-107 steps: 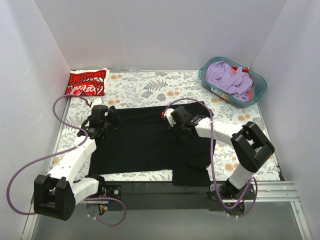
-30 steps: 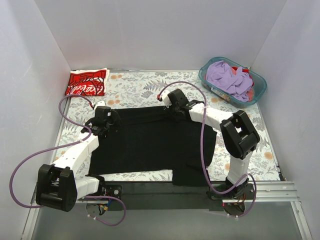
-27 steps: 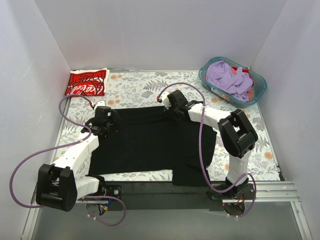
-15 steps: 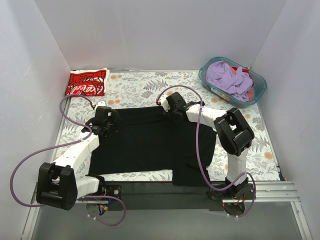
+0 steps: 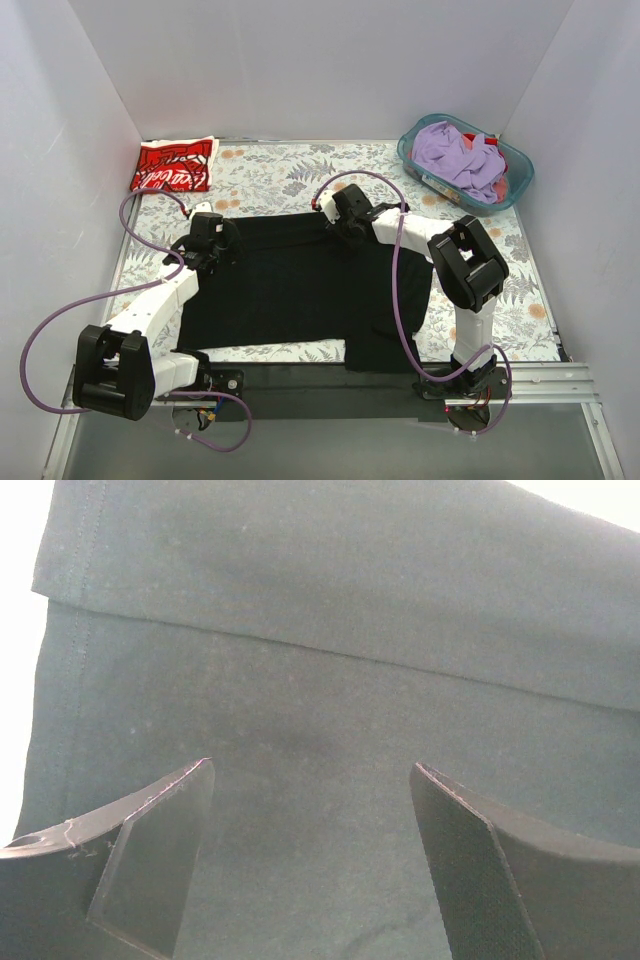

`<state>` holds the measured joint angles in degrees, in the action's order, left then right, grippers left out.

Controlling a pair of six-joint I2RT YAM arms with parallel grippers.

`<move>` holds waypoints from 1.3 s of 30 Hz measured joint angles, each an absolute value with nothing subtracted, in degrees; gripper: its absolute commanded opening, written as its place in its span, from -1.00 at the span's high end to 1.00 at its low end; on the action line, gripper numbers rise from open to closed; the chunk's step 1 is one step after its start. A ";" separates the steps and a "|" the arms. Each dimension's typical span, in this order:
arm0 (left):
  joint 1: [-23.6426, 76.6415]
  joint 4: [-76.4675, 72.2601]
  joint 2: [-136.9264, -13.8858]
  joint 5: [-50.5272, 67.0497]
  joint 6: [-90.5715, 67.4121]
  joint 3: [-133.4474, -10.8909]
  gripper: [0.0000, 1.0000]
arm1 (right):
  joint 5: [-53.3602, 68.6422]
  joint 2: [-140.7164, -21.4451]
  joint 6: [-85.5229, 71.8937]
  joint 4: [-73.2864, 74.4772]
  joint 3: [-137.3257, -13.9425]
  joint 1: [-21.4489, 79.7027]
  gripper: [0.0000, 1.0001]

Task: Fold and stack the t-shirts
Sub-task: Fold the tshirt

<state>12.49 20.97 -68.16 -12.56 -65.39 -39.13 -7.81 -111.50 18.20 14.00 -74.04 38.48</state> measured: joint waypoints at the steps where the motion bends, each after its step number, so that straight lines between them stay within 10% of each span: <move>1: 12.49 20.97 -68.16 -12.56 -65.39 -39.13 -0.57 | -7.86 -111.50 18.20 14.00 -74.04 38.37 0.35; 11: 12.49 20.97 -68.16 -12.16 -65.36 -39.13 -0.57 | -8.36 -111.50 18.28 13.82 -73.65 37.89 0.97; 39: 12.49 20.99 -69.12 -10.26 -65.19 -39.13 -0.57 | 6.24 -112.40 -4.97 30.17 -83.79 39.09 0.85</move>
<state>12.49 20.99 -69.12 -10.26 -65.19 -39.13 6.24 -112.40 -4.97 30.17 -83.79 39.09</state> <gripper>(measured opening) 0.785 0.050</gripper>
